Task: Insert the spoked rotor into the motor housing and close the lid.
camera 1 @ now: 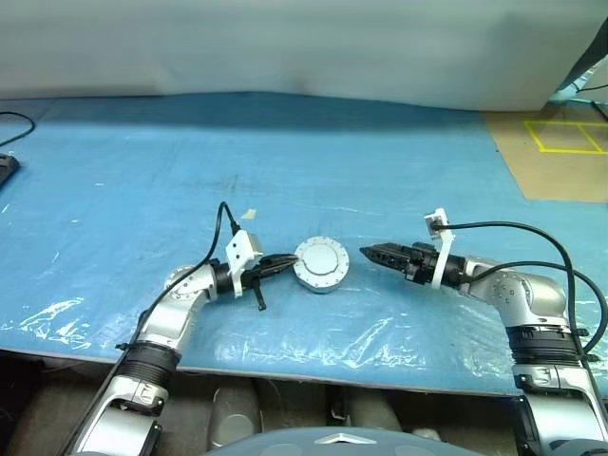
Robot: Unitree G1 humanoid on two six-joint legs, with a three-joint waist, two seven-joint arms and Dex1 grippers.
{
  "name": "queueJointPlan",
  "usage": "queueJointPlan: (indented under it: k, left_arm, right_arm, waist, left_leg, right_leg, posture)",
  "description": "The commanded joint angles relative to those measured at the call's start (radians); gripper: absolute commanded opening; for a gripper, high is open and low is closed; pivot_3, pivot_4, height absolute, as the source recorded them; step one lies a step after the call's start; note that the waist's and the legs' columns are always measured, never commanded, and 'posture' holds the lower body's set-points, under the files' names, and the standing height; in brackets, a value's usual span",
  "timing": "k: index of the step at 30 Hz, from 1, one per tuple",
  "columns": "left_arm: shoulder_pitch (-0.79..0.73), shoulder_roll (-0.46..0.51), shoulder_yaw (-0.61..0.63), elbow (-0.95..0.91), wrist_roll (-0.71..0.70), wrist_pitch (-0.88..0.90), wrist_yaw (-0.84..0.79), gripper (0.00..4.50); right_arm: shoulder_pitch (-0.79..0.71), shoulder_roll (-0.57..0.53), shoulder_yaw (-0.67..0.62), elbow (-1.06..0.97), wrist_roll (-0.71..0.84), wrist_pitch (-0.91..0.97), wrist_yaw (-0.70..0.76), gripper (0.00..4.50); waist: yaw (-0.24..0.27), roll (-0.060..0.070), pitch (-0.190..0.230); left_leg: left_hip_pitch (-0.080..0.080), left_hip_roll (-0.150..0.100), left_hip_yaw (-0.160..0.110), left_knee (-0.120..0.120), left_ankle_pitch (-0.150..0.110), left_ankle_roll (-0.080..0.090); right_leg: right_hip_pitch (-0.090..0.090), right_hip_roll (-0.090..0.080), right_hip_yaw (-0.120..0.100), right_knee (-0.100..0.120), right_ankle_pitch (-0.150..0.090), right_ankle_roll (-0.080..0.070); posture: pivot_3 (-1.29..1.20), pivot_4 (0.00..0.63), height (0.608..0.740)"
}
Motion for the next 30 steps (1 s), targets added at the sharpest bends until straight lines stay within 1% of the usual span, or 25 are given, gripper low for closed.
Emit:
queueJointPlan:
  k: [1,4,8,17,20,23,24,25,29,30]
  left_arm:
    - [0.002,-0.005,-0.018,0.018,0.019,-0.001,0.003,0.00]
    - [0.005,-0.005,-0.017,0.017,0.020,-0.004,0.007,0.00]
    - [0.002,-0.005,-0.015,0.026,0.024,-0.010,0.012,0.00]
    - [0.003,-0.005,-0.017,0.031,0.030,-0.018,0.018,0.00]
    - [0.005,-0.006,-0.018,0.030,0.033,-0.019,0.022,0.00]
    - [0.008,-0.007,-0.018,0.029,0.035,-0.020,0.025,0.00]
    - [0.009,-0.007,-0.018,0.029,0.036,-0.020,0.026,0.00]
    - [0.009,-0.007,-0.018,0.029,0.036,-0.021,0.027,0.00]
    - [0.011,-0.006,-0.018,0.028,0.038,-0.020,0.033,0.00]
    - [0.011,-0.007,-0.018,0.028,0.038,-0.020,0.033,0.00]
  right_arm:
    - [-0.011,0.015,-0.030,-0.006,0.063,0.094,-0.025,4.47]
    - [0.006,0.039,-0.030,-0.046,0.102,0.170,-0.054,4.47]
    - [0.027,0.073,-0.027,-0.091,0.136,0.222,-0.088,4.47]
    - [0.023,0.114,-0.020,-0.097,0.154,0.237,-0.128,4.47]
    - [0.014,0.128,-0.016,-0.094,0.155,0.241,-0.139,3.84]
    - [0.013,0.140,-0.006,-0.097,0.159,0.248,-0.142,2.85]
    - [0.012,0.144,-0.002,-0.095,0.158,0.247,-0.143,2.85]
    - [0.011,0.148,-0.001,-0.093,0.157,0.247,-0.144,2.57]
    - [0.008,0.153,-0.004,-0.087,0.173,0.257,-0.138,1.71]
    - [0.008,0.153,-0.003,-0.086,0.172,0.257,-0.139,1.35]
  waist:
    - [0.001,0.000,0.000]
    - [0.002,0.001,0.000]
    - [0.004,0.001,0.000]
    - [0.004,0.001,0.000]
    - [0.004,0.001,0.000]
    - [0.004,0.001,0.000]
    - [0.004,0.001,0.000]
    - [0.004,0.001,0.000]
    - [0.001,0.001,0.000]
    - [0.001,0.001,-0.001]
  left_leg:
    - [0.000,0.000,0.000,0.000,0.000,0.000]
    - [0.000,0.000,0.000,0.001,0.000,0.000]
    - [0.000,0.000,0.000,0.001,0.000,0.000]
    - [0.000,0.000,0.000,0.001,0.000,-0.001]
    - [0.000,0.000,0.000,0.001,0.000,-0.001]
    - [0.000,0.000,0.000,0.001,0.000,-0.001]
    - [0.000,0.000,0.000,0.001,0.000,-0.001]
    - [0.000,0.000,0.000,0.001,0.000,-0.001]
    - [0.001,0.000,0.000,0.001,0.000,-0.001]
    - [0.000,0.000,0.000,0.001,0.000,-0.001]
  right_leg:
    - [0.000,0.000,0.000,0.000,0.000,0.000]
    - [0.000,0.000,0.000,0.001,0.000,0.000]
    - [0.000,0.000,0.000,0.001,0.000,0.000]
    - [0.000,0.000,0.000,0.001,0.000,0.000]
    - [0.000,0.000,0.000,0.001,0.000,0.000]
    - [0.000,-0.001,0.000,0.000,0.000,0.000]
    - [0.000,-0.001,0.000,0.000,0.000,0.000]
    - [0.000,-0.001,0.000,0.000,0.000,0.000]
    - [0.000,0.000,0.000,0.001,0.000,0.000]
    - [0.000,0.000,0.000,0.001,0.000,0.000]
  posture:
    - [0.00,0.150,0.740]
    - [0.00,0.150,0.740]
    - [0.00,0.150,0.740]
    - [0.00,0.150,0.740]
    - [0.00,0.150,0.740]
    - [0.00,0.150,0.740]
    - [0.00,0.150,0.740]
    - [0.00,0.150,0.740]
    - [0.00,0.150,0.740]
    - [0.00,0.150,0.740]
